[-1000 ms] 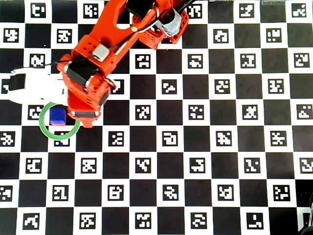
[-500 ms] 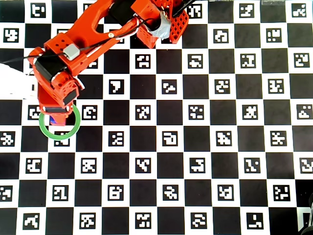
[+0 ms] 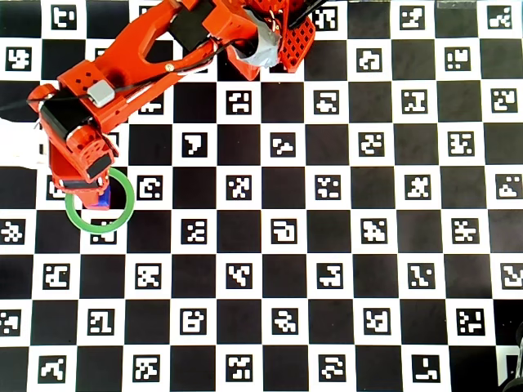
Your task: Grab the red cube then put it in the green circle then put the blue cube on top and finally the orange cube on top
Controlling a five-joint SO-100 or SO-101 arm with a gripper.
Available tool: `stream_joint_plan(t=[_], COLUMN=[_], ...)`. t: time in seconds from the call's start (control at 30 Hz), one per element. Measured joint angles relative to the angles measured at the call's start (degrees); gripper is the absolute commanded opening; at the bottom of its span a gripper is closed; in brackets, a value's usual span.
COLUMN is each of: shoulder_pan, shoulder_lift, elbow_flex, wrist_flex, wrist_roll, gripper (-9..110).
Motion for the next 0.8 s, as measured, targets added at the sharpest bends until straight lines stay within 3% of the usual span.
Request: stream_joint_plan(t=[0.8], shoulder_pan=[0.00], shoulder_lift=[-0.09], elbow_flex=[4.66], wrist_flex=[-6.94], wrist_roll=[4.57], gripper=[-2])
